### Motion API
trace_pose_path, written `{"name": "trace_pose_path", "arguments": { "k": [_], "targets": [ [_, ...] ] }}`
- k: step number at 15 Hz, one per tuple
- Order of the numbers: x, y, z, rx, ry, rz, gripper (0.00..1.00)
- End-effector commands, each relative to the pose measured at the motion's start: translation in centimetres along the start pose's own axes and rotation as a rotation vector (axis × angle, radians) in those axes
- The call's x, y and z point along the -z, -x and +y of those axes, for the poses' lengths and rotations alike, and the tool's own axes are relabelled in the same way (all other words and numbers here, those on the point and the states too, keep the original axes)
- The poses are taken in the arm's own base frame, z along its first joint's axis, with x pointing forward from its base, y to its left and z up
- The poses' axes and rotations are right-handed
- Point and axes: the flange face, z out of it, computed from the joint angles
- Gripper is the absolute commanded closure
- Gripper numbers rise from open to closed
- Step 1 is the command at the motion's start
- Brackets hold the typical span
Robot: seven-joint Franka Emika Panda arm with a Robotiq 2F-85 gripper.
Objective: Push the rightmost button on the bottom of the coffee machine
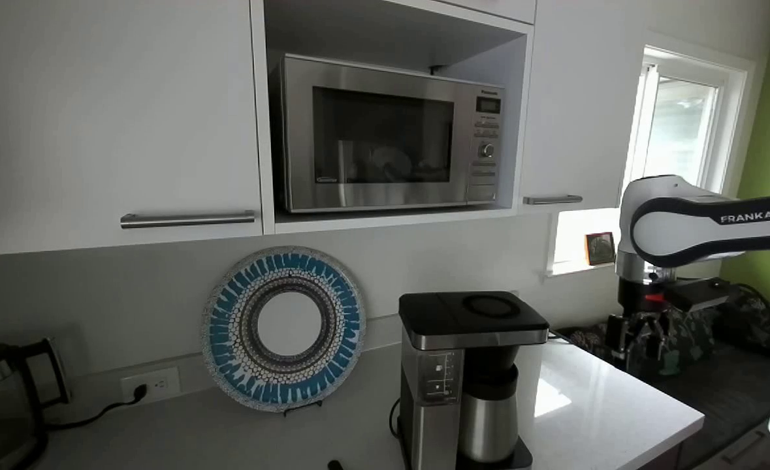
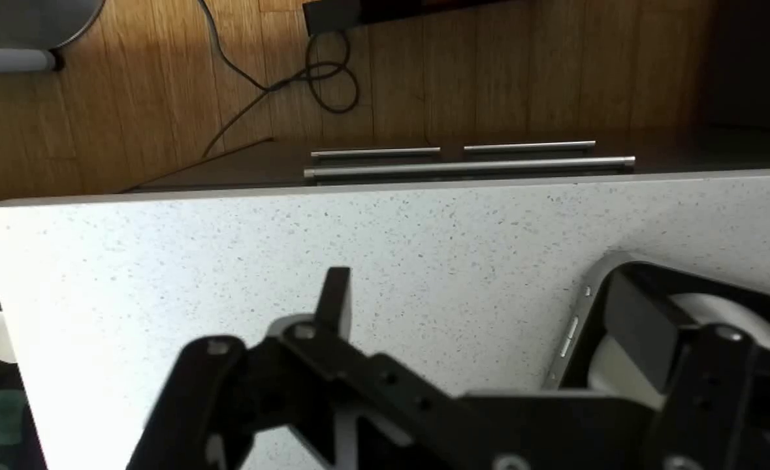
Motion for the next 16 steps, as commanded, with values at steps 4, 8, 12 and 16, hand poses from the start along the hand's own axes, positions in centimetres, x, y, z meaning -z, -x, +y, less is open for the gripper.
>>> {"name": "trace_pose_path", "arguments": {
  "k": [4, 8, 12, 16],
  "targets": [
    [-4.9, -1.1, 1.4, -0.097, -0.195, -0.05, 0.0],
    [-8.9, -1.9, 2.3, -0.193, -0.299, -0.122, 0.0],
    [-12.9, -3.0, 3.2, -0.306, -0.416, -0.159, 0.0],
    [-15.9, -3.9, 4.1, -0.459, -0.553, -0.187, 0.0]
  ]
}}
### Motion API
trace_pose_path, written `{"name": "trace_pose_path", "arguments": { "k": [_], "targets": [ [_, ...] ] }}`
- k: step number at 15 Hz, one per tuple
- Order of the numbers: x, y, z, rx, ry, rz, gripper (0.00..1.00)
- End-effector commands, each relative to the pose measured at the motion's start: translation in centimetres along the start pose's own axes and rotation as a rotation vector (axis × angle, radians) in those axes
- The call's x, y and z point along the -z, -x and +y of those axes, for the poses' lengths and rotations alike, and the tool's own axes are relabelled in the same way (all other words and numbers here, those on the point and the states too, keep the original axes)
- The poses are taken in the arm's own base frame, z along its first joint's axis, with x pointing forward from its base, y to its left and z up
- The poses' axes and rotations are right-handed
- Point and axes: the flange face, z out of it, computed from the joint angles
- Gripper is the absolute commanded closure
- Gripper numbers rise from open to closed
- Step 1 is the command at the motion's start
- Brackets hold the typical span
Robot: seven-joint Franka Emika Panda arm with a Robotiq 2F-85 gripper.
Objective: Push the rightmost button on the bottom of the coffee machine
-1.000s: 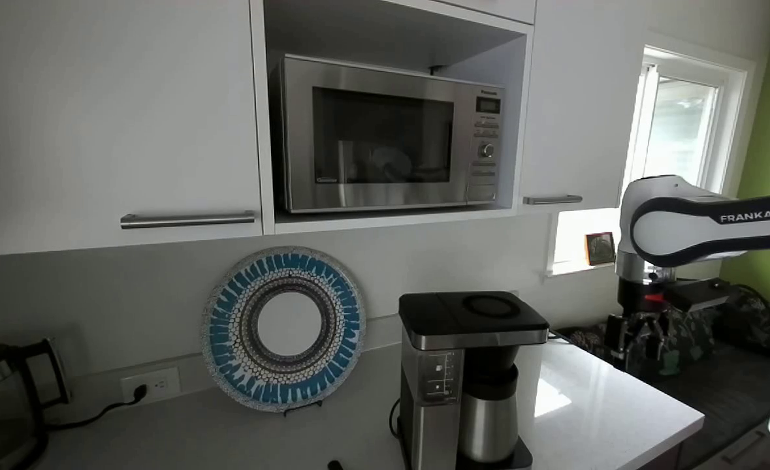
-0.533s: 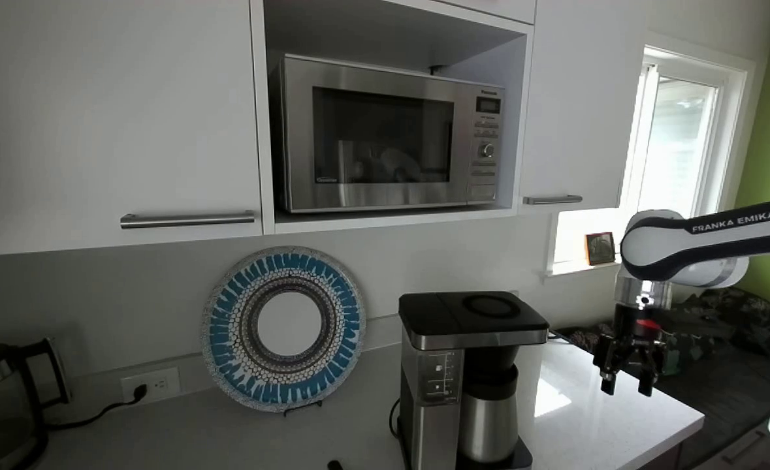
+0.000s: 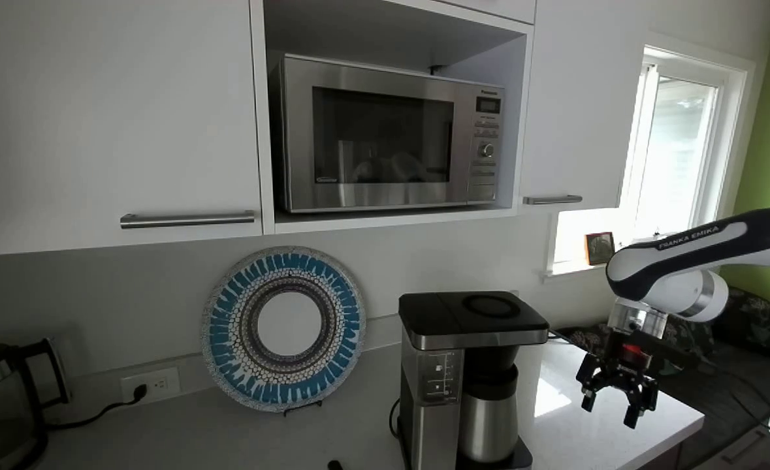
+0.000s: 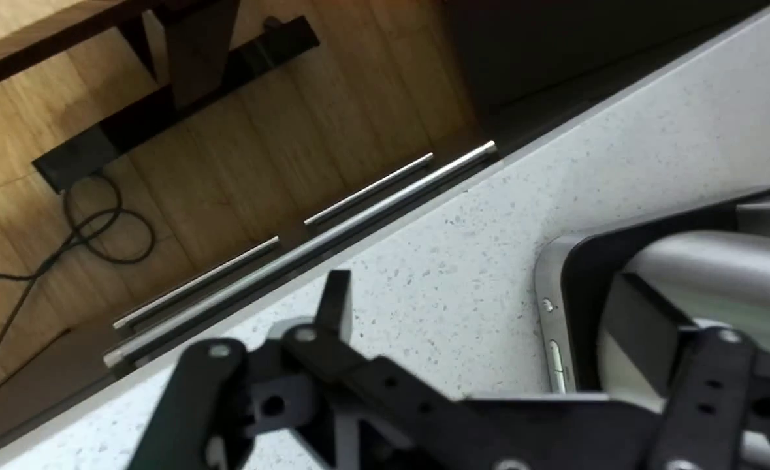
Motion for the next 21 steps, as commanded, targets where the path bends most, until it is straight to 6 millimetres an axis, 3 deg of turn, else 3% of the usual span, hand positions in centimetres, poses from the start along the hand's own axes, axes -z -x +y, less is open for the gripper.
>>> {"name": "trace_pose_path", "arguments": {
  "k": [1, 5, 6, 7, 10, 13, 21],
  "targets": [
    [-2.1, -1.6, 1.9, -0.139, -0.139, -0.028, 0.0],
    [-4.4, -3.1, 2.9, -0.298, -0.253, -0.076, 0.0],
    [-5.1, -3.4, 2.6, -0.259, -0.299, -0.102, 0.0],
    [-4.0, -2.5, 2.5, -0.247, -0.238, -0.071, 0.0],
    [-5.2, -3.2, 2.7, -0.263, -0.27, -0.092, 0.0],
    [-5.2, -3.3, 2.6, -0.265, -0.273, -0.093, 0.0],
    [-9.4, -5.7, 8.1, -0.581, -0.328, -0.306, 0.0]
  ]
}}
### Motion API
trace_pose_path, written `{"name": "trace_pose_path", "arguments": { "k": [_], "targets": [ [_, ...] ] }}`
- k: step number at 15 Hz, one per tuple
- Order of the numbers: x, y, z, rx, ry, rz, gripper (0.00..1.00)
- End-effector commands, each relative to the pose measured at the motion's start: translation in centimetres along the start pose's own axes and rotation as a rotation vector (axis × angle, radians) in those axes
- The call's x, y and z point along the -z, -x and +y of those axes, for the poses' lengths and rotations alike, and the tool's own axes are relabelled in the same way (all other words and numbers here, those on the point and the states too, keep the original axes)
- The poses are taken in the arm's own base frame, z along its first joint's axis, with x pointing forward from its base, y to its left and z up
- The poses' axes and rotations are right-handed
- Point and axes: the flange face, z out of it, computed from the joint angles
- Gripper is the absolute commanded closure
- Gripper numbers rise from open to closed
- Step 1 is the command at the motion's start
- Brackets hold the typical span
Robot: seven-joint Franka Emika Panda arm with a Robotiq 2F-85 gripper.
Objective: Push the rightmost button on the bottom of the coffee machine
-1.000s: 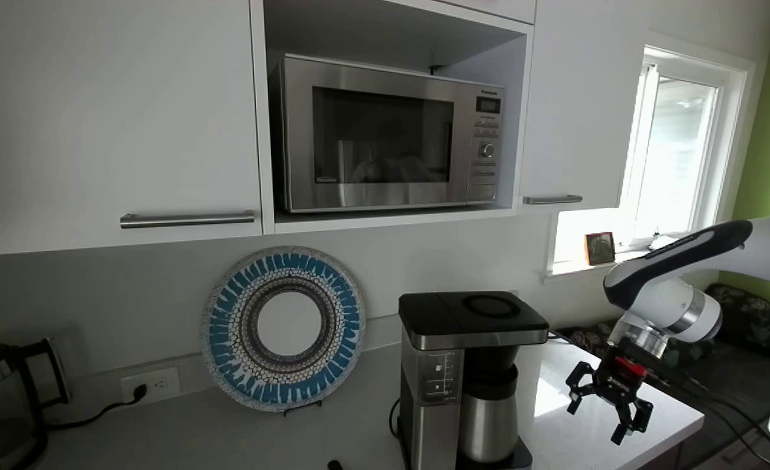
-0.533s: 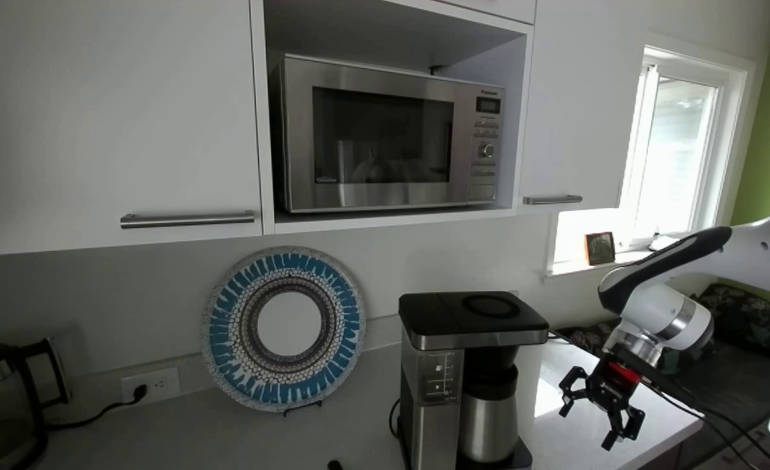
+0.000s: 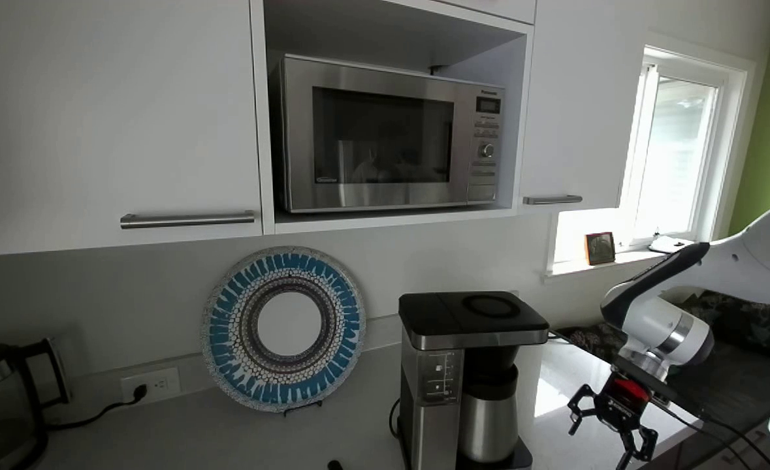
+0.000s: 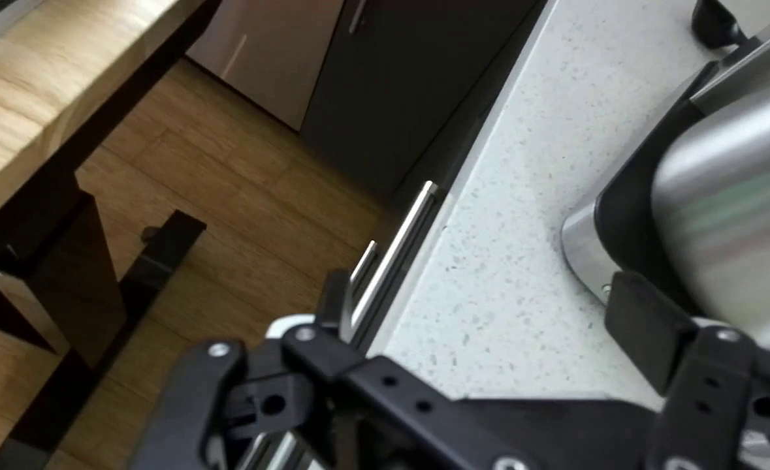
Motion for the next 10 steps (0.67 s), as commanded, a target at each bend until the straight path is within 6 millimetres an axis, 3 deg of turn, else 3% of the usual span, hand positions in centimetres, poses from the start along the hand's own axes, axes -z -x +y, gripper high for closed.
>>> {"name": "trace_pose_path", "arguments": {
  "k": [1, 5, 10],
  "targets": [
    [0.3, -3.0, 1.3, -0.123, -0.038, -0.031, 0.0],
    [1.7, -5.3, 1.8, -0.23, -0.125, -0.018, 0.0],
    [3.0, -6.7, 0.7, -0.286, -0.21, -0.011, 0.0]
  ]
}}
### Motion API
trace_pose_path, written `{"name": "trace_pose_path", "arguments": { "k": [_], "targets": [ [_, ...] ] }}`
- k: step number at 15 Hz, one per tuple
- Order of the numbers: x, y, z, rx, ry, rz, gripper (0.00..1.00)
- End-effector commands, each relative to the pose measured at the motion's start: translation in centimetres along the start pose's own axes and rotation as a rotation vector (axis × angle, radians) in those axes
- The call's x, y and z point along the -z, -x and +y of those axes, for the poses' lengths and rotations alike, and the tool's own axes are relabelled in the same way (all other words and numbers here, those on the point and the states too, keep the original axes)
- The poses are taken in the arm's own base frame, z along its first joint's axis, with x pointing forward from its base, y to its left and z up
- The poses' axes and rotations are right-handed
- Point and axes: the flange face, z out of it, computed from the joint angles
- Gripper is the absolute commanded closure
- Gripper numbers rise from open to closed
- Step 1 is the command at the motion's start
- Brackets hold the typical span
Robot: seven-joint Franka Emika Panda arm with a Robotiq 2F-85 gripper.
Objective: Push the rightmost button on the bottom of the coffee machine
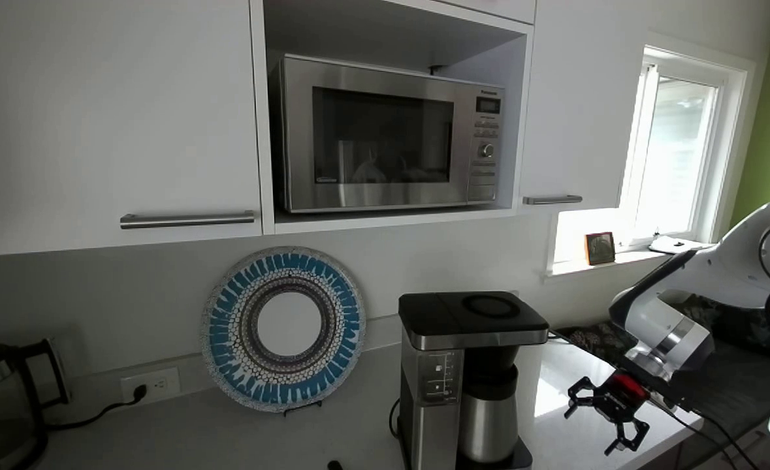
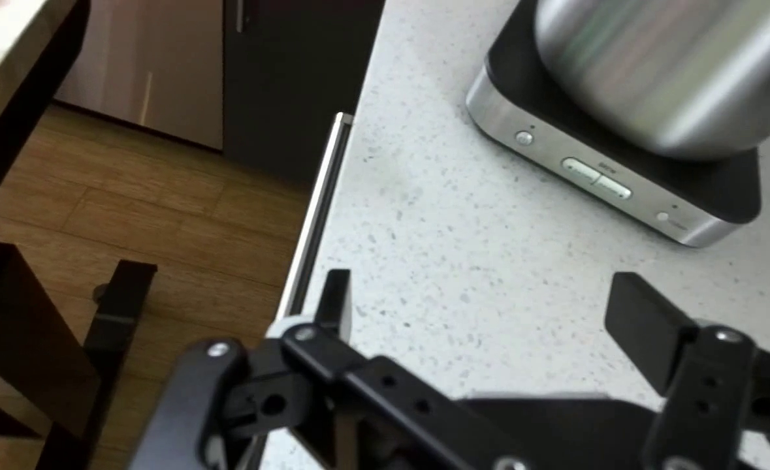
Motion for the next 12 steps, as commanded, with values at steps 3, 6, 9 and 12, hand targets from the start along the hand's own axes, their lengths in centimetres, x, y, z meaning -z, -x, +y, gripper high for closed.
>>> {"name": "trace_pose_path", "arguments": {
  "k": [3, 6, 9, 12],
  "targets": [
    [0.4, -0.41, -0.74, -0.002, -0.015, 0.004, 0.0],
    [0.37, -0.55, -0.81, -0.003, -0.015, 0.005, 0.0],
    [0.38, -0.56, -0.83, -0.002, -0.015, 0.005, 0.0],
    [0.39, -0.56, -0.84, -0.002, -0.015, 0.005, 0.0]
  ]
}}
